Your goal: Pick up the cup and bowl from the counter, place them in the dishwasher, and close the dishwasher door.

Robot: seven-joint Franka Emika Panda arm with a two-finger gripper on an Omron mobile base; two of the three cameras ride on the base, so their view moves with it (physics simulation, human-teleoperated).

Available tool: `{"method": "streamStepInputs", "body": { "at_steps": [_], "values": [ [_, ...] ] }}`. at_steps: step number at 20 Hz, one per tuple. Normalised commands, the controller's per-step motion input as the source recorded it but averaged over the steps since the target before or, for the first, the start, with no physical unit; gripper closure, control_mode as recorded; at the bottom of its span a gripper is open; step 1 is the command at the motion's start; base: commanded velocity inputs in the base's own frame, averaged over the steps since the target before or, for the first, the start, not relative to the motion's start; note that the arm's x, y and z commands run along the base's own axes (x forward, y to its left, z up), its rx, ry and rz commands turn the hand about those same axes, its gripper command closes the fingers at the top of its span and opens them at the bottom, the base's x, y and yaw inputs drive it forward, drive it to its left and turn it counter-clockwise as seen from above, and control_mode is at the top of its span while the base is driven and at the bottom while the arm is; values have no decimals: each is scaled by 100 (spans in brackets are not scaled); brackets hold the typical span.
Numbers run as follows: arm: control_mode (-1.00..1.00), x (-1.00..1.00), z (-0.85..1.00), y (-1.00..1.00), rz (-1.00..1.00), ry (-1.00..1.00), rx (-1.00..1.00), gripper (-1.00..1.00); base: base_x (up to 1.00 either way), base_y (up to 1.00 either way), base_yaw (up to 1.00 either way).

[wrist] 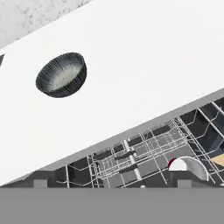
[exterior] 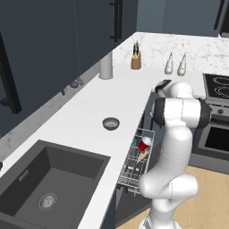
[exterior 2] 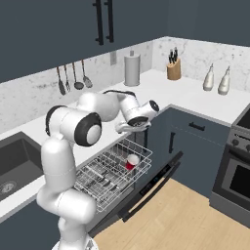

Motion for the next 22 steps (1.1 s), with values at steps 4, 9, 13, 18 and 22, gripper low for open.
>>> {"method": "streamStepInputs", "body": {
  "at_steps": [4,9,13,18,22],
  "values": [
    [-100,-2,57,32,-6,5,11,-100,0,0,0],
    [-100,-1,4,78,-5,15,10,-100,0,0,0],
    [-100,0,-4,88,-14,26,1,-100,0,0,0],
    [-100,0,0,65,-18,40,0,-100,0,0,0],
    [-100,0,0,61,-16,35,-12,-100,0,0,0]
  ]
}}
